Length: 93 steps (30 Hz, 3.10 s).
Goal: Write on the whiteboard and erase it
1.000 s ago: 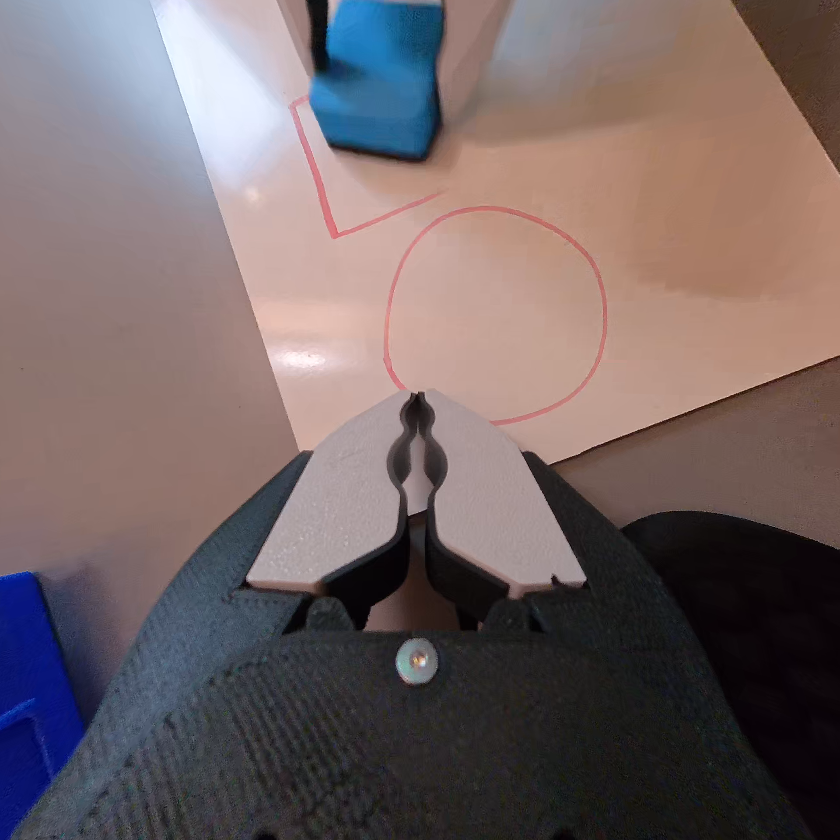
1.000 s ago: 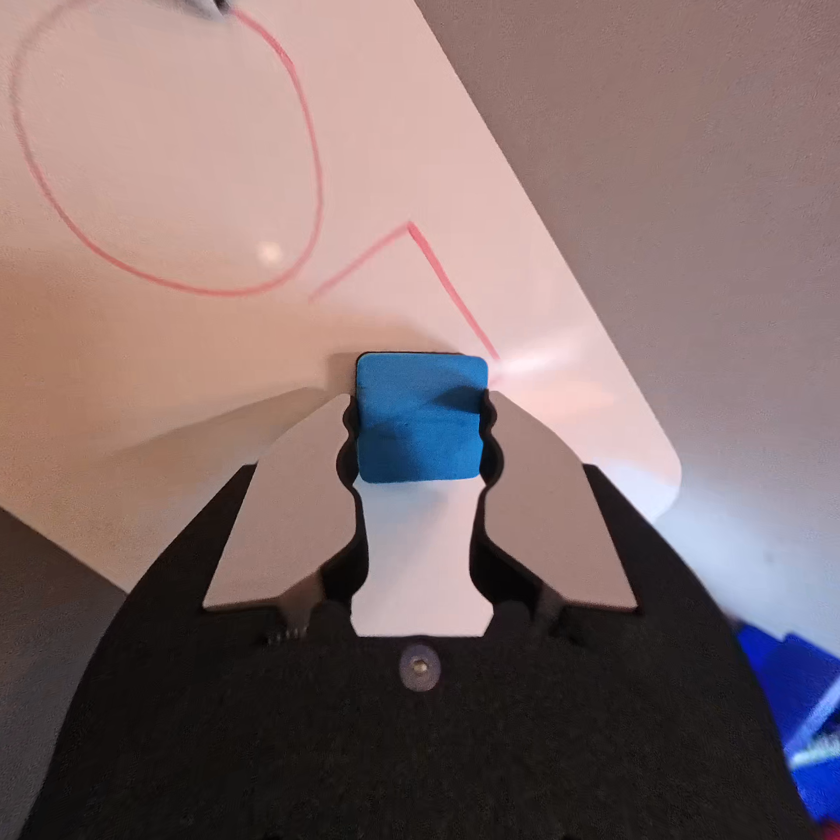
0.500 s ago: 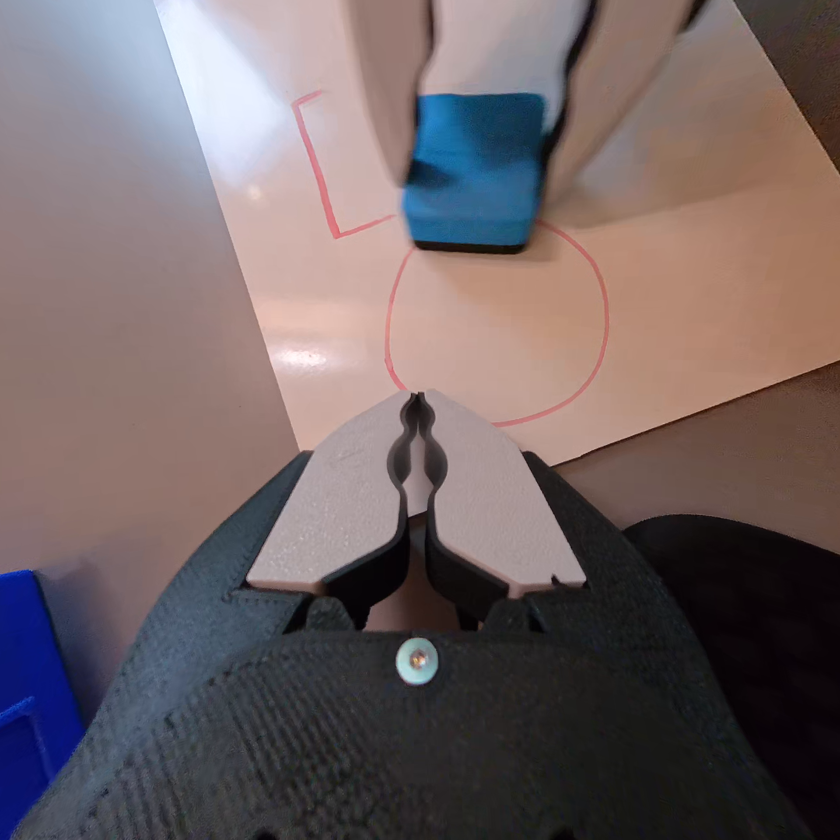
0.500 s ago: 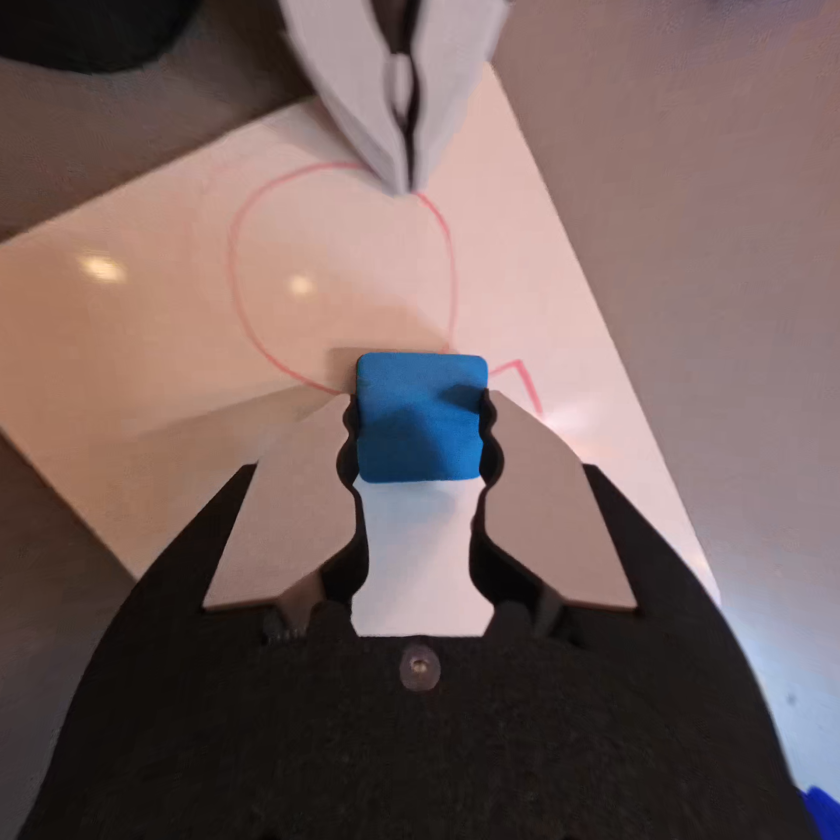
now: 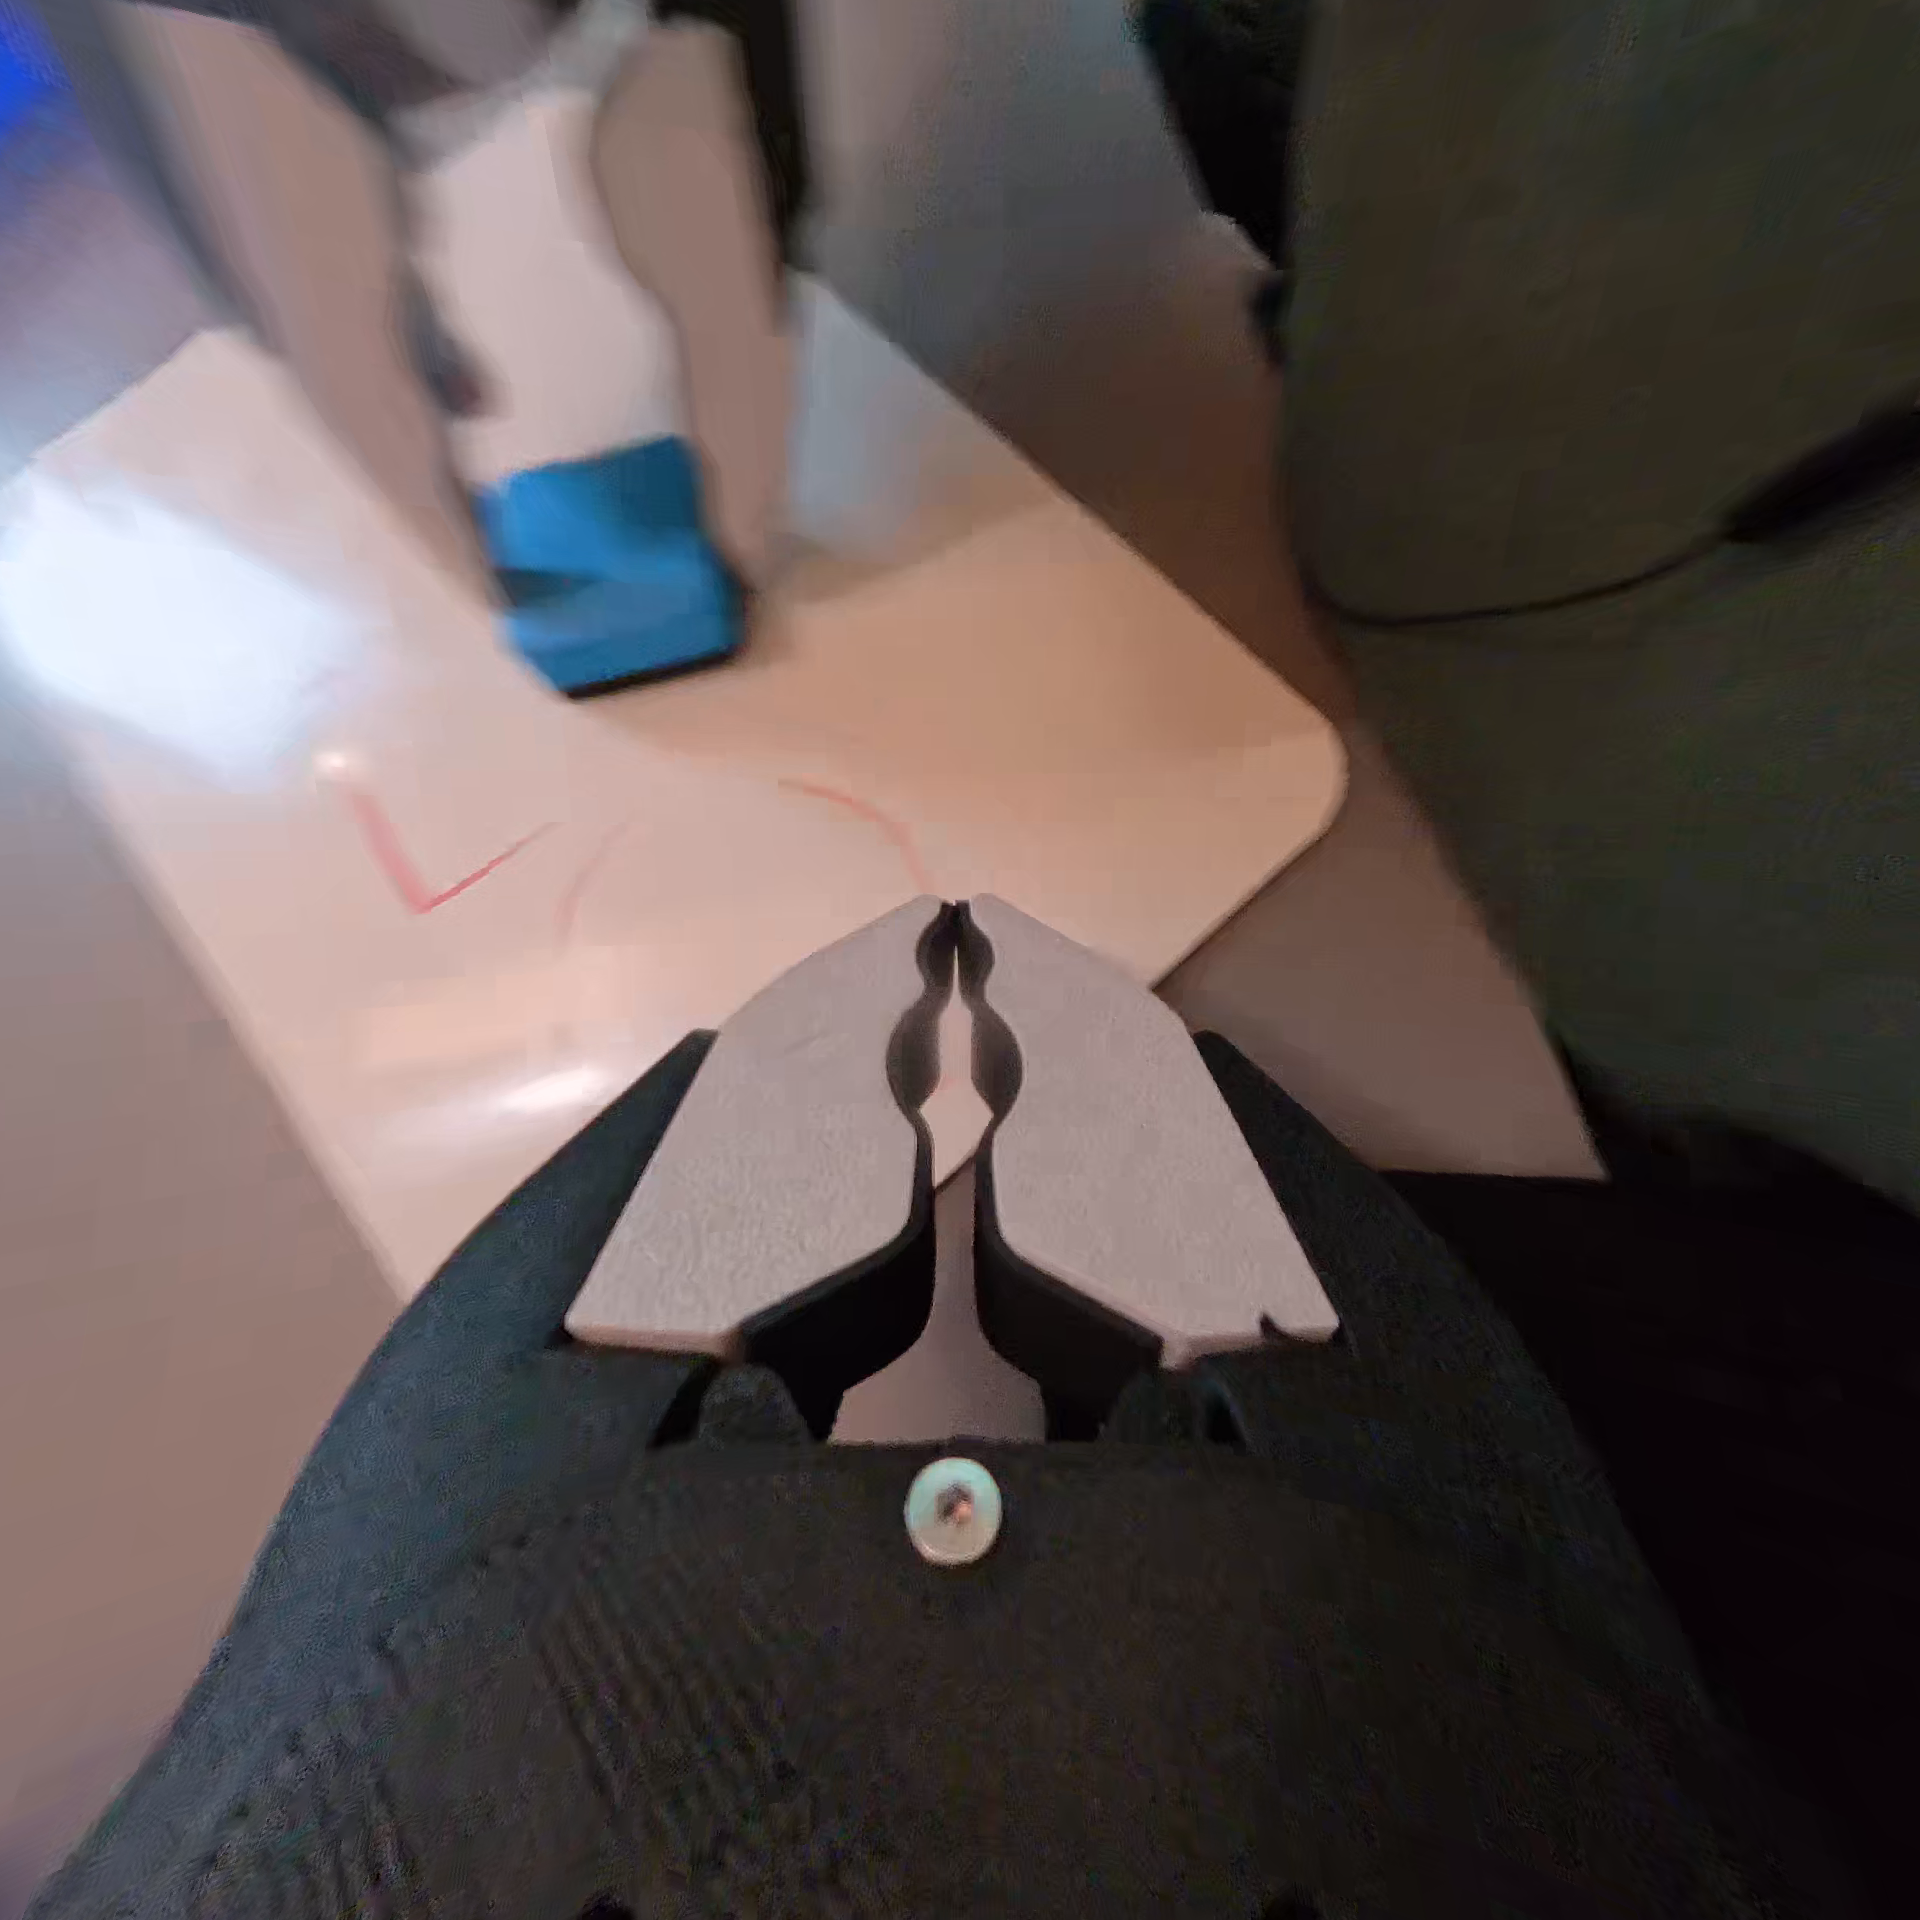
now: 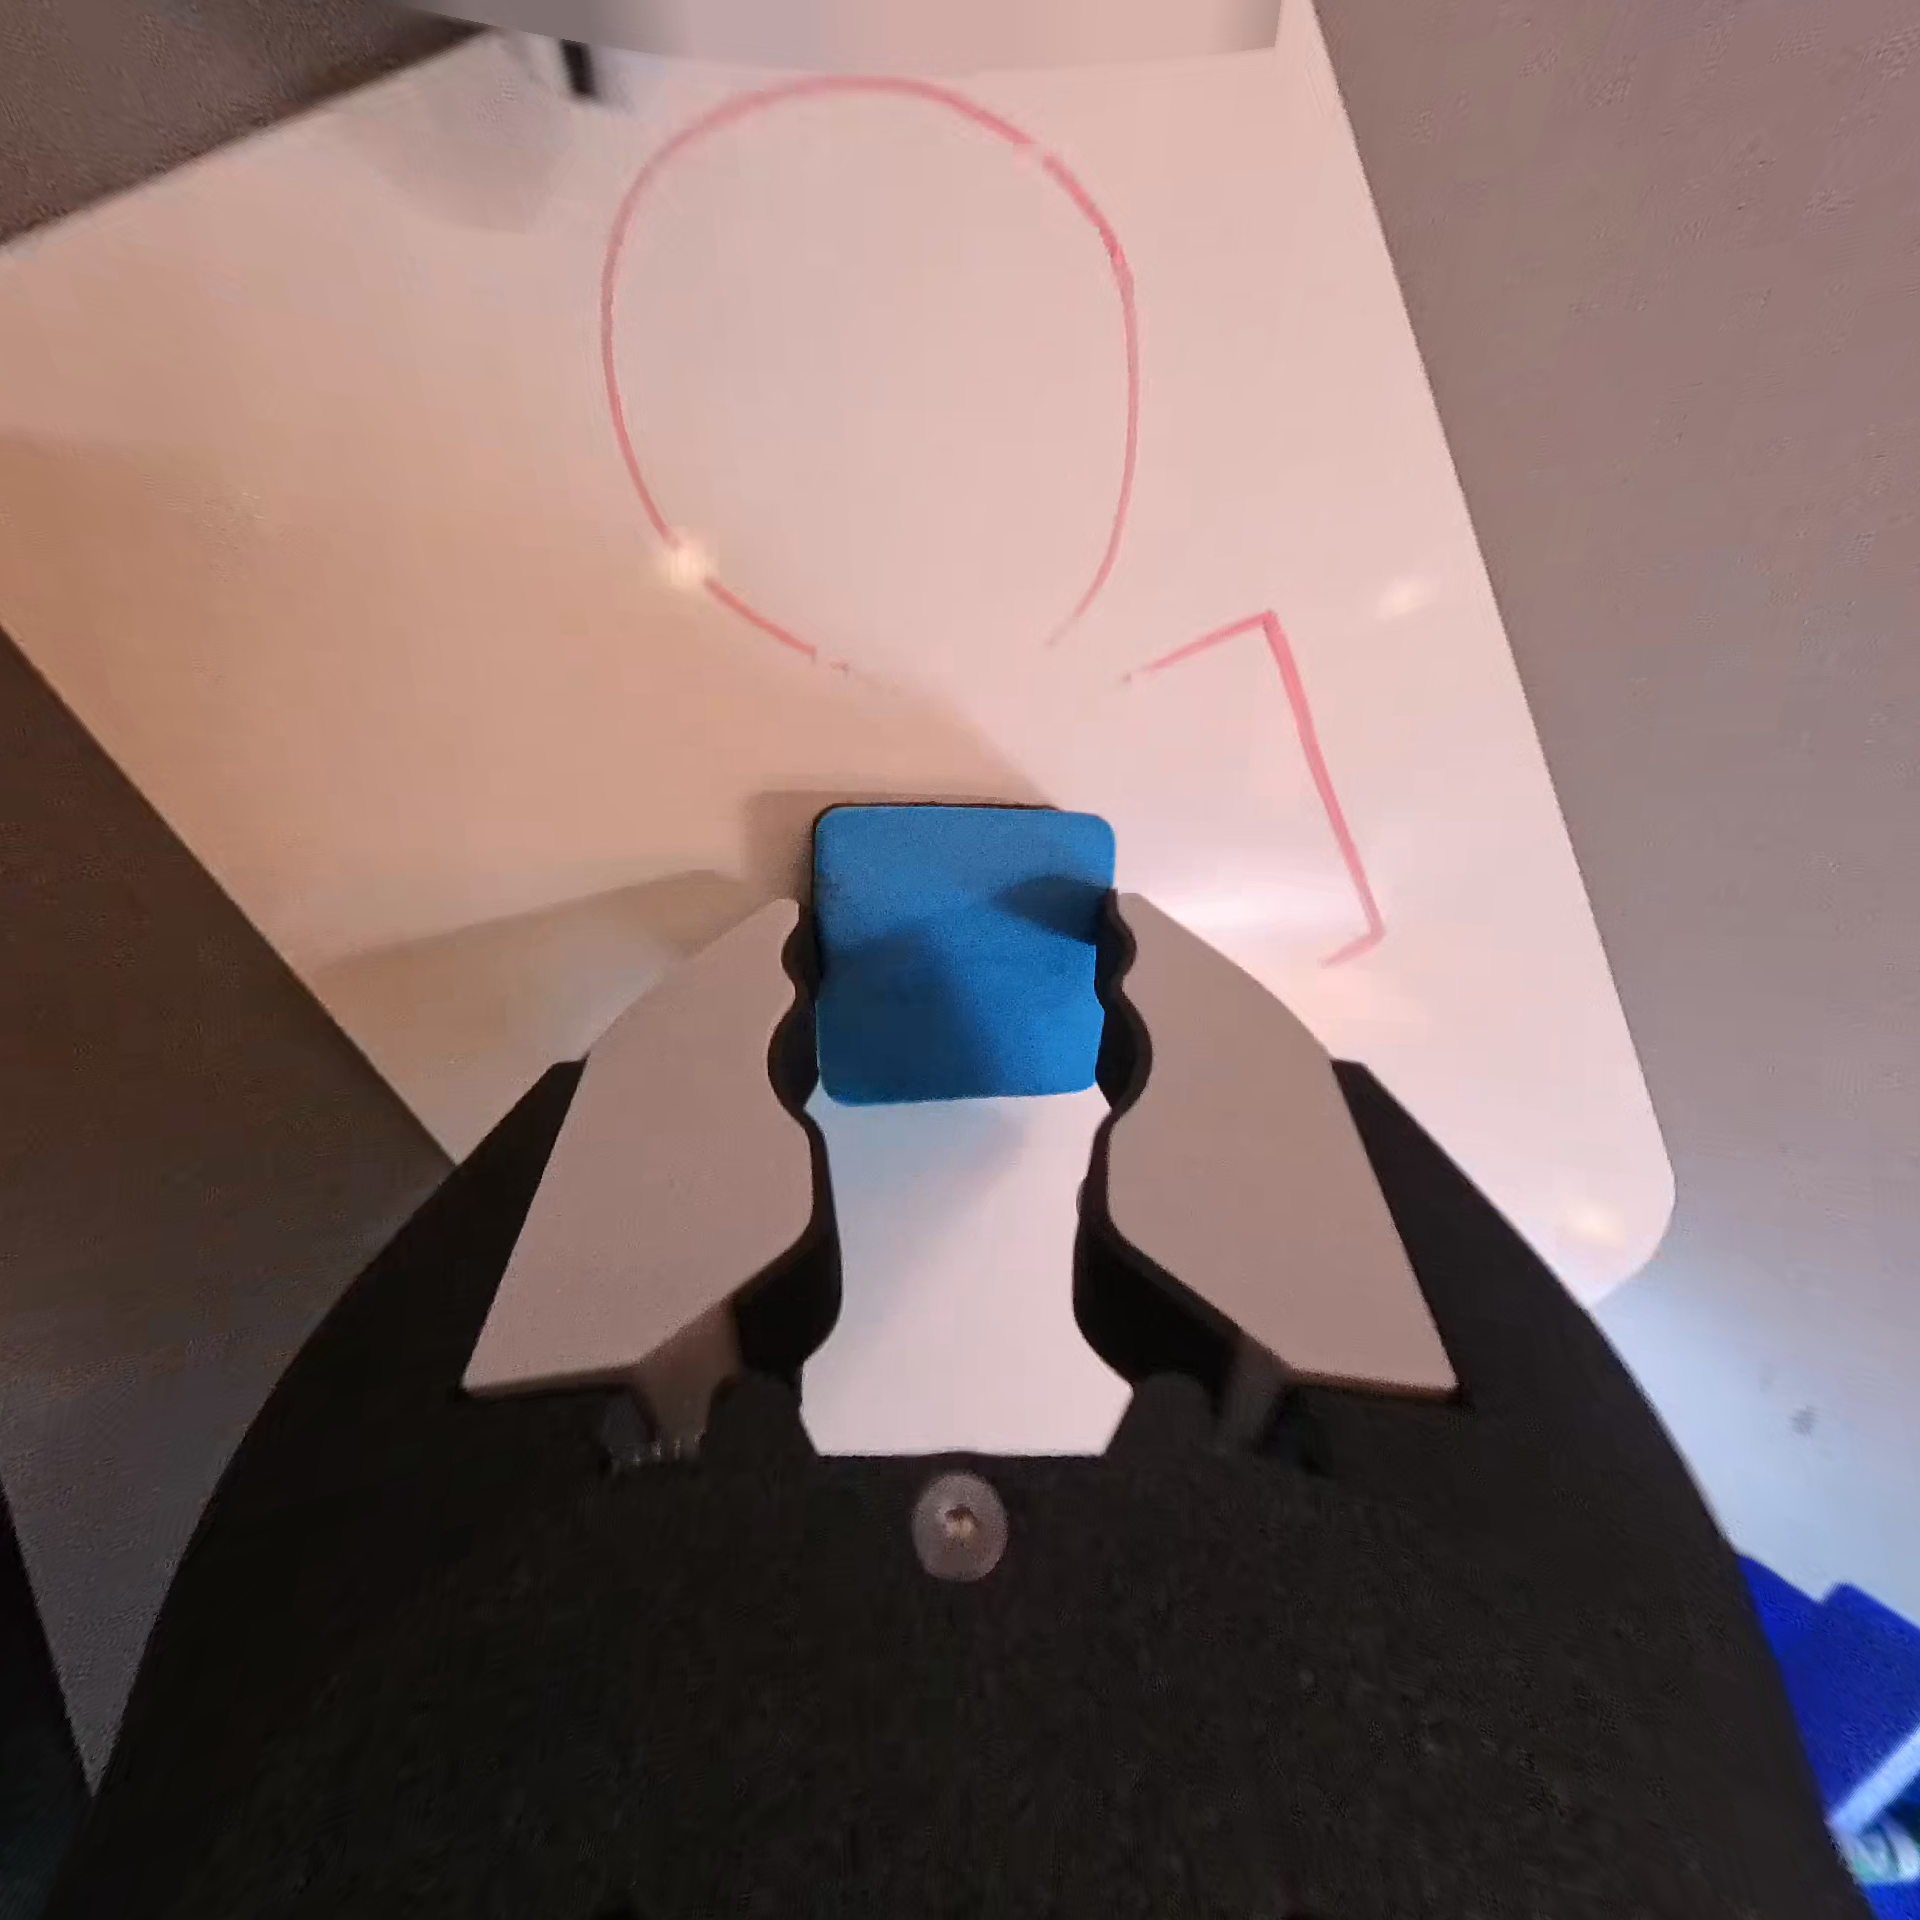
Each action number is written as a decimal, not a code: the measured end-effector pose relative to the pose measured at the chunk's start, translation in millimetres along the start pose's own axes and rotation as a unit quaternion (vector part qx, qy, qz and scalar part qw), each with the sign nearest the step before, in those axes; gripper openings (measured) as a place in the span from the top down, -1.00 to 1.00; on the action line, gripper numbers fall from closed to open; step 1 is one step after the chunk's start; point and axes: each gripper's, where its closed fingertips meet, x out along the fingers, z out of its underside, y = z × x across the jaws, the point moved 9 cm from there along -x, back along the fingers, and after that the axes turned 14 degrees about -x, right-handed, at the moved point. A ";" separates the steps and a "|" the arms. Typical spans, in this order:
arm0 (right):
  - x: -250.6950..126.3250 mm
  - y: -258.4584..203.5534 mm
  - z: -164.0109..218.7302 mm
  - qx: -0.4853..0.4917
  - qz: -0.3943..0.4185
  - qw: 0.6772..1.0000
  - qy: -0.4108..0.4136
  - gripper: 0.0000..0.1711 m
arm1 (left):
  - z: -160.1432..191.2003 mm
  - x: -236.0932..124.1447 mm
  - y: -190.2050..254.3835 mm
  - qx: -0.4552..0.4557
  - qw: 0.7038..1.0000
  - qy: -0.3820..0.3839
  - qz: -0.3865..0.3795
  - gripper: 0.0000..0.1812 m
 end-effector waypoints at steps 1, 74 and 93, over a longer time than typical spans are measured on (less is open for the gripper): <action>-3.4 3.6 11.0 0.010 -0.001 1.000 -0.015 0.39 | 0.2 7.3 8.6 0.015 0.999 -0.021 0.027 1.00; 36.4 96.8 0.7 0.092 0.026 0.995 0.043 0.40 | 2.0 38.7 23.1 0.000 0.996 -0.076 0.037 0.99; 16.3 18.1 -24.5 -0.096 -0.069 0.989 0.085 0.40 | -6.2 39.4 31.9 -0.016 0.994 -0.102 -0.047 0.99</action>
